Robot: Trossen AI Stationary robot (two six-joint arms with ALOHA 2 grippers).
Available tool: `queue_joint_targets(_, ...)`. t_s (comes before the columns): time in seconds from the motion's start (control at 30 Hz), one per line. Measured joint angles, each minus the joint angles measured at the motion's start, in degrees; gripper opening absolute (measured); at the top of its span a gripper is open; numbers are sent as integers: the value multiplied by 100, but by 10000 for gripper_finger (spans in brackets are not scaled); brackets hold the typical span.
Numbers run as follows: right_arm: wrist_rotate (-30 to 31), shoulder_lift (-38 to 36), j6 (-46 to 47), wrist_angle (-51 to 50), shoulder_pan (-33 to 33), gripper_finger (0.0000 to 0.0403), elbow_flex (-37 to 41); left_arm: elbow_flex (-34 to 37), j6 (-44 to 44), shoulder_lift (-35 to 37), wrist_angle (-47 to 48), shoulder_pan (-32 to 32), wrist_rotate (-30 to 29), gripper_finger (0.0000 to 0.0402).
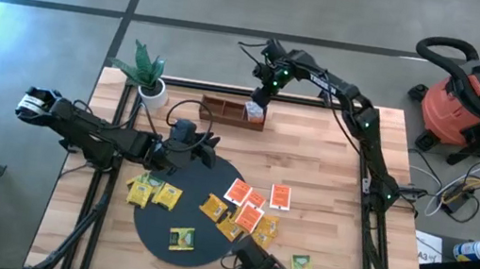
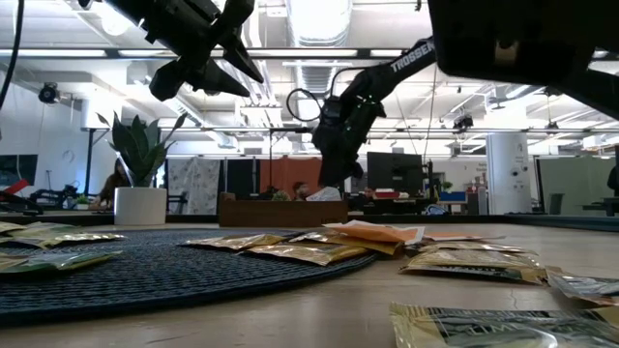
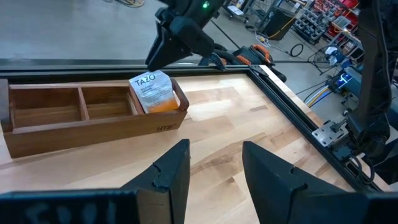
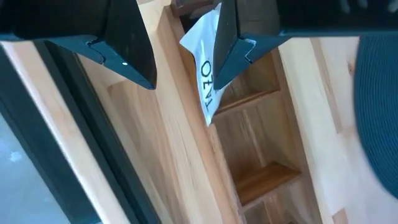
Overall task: Pick & Place Tea
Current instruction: Put the white tea bag into the right section of the wooden organizer
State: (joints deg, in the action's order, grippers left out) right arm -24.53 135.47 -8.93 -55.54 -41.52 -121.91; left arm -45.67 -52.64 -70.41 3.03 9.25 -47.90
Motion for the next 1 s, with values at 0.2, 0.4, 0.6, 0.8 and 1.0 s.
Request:
queue_joint_targets(0.2, -15, 56, -2, -129, 0, 155, 9, 0, 0, 0, 2, 1, 0, 142)
queue_joint_targets(0.4, -65, 64, -5, -144, 2, 152, 9, 0, 33, 0, 4, 0, 0, 142)
queue_joint_targets(0.6, -260, 64, -57, -158, 32, 114, 9, 1, 42, 0, 4, -1, 0, 142)
queue_joint_targets(0.8, -262, 67, -178, -156, 37, 46, 9, 4, 42, 0, 23, 1, 0, 142)
queue_joint_targets(1.0, -258, 67, -300, -135, 37, 10, 9, 7, 39, 0, 59, 1, 0, 142)
